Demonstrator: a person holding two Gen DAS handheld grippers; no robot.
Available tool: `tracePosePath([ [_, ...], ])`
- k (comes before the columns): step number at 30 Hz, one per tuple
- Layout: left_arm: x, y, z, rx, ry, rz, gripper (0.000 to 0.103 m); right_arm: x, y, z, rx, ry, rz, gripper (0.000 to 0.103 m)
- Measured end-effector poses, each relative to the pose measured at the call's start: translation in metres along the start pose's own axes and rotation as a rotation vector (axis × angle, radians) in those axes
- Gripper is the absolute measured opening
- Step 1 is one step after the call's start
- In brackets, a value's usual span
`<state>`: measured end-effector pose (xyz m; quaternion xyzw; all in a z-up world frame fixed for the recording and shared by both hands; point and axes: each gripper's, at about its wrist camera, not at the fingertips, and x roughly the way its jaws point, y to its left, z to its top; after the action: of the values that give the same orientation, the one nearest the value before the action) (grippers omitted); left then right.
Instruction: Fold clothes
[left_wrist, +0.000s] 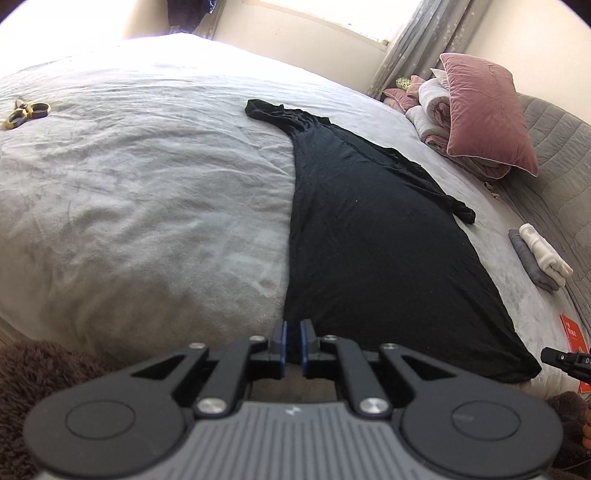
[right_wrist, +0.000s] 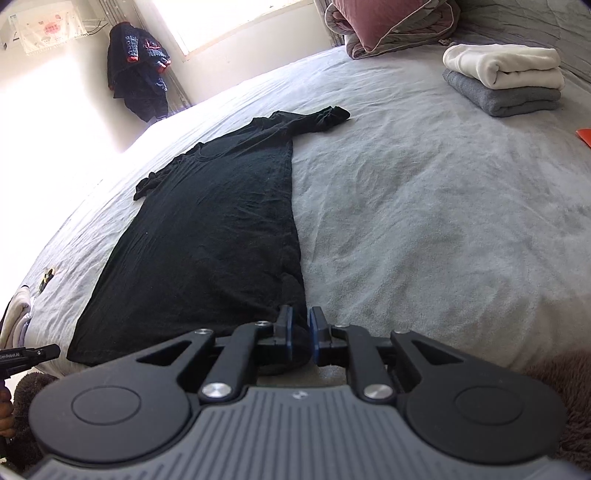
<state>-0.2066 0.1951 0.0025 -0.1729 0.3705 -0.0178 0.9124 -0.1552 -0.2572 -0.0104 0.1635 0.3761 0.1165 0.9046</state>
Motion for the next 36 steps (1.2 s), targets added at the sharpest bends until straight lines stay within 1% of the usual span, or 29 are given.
tracePosePath([
  [3, 0.003, -0.018, 0.002, 0.067, -0.017, -0.024, 0.013, 0.008, 0.007, 0.008, -0.034, -0.004, 0.0, 0.015],
  [5, 0.01, -0.03, 0.002, 0.113, -0.01, -0.045, 0.021, 0.017, 0.013, 0.011, -0.058, 0.005, 0.008, 0.015],
  [7, 0.017, -0.041, 0.0, 0.158, -0.004, -0.069, 0.026, 0.027, 0.018, 0.014, -0.083, 0.015, 0.014, 0.015],
  [9, 0.025, -0.051, -0.004, 0.203, 0.001, -0.091, 0.027, 0.038, 0.023, 0.016, -0.111, 0.025, 0.012, 0.015],
  [12, 0.037, -0.059, -0.009, 0.239, 0.026, -0.118, 0.027, 0.052, 0.024, 0.019, -0.126, 0.049, 0.006, 0.015],
  [14, 0.044, -0.061, -0.013, 0.251, 0.045, -0.137, 0.027, 0.06, 0.024, 0.02, -0.131, 0.06, -0.001, 0.015],
  [17, 0.051, -0.059, -0.019, 0.259, 0.068, -0.136, 0.027, 0.068, 0.026, 0.018, -0.16, 0.06, -0.034, 0.015],
  [21, 0.051, -0.056, -0.022, 0.274, 0.065, -0.148, 0.028, 0.076, 0.033, 0.01, -0.257, 0.047, -0.078, 0.014],
  [22, 0.051, -0.055, -0.021, 0.272, 0.067, -0.15, 0.028, 0.077, 0.035, 0.008, -0.29, 0.042, -0.092, 0.008],
  [24, 0.05, -0.055, -0.02, 0.268, 0.07, -0.155, 0.028, 0.078, 0.039, 0.006, -0.334, 0.032, -0.119, 0.002],
  [25, 0.05, -0.054, -0.02, 0.269, 0.07, -0.159, 0.028, 0.076, 0.039, 0.007, -0.338, 0.024, -0.124, 0.0],
  [31, 0.048, -0.052, -0.02, 0.288, 0.077, -0.181, 0.028, 0.052, 0.031, 0.02, -0.273, -0.067, -0.13, 0.0],
  [34, 0.049, -0.052, -0.02, 0.291, 0.077, -0.18, 0.028, 0.061, 0.02, 0.024, -0.236, -0.04, -0.142, 0.0],
  [36, 0.047, -0.054, -0.02, 0.297, 0.074, -0.183, 0.029, 0.063, 0.013, 0.023, -0.188, -0.016, -0.1, 0.003],
])
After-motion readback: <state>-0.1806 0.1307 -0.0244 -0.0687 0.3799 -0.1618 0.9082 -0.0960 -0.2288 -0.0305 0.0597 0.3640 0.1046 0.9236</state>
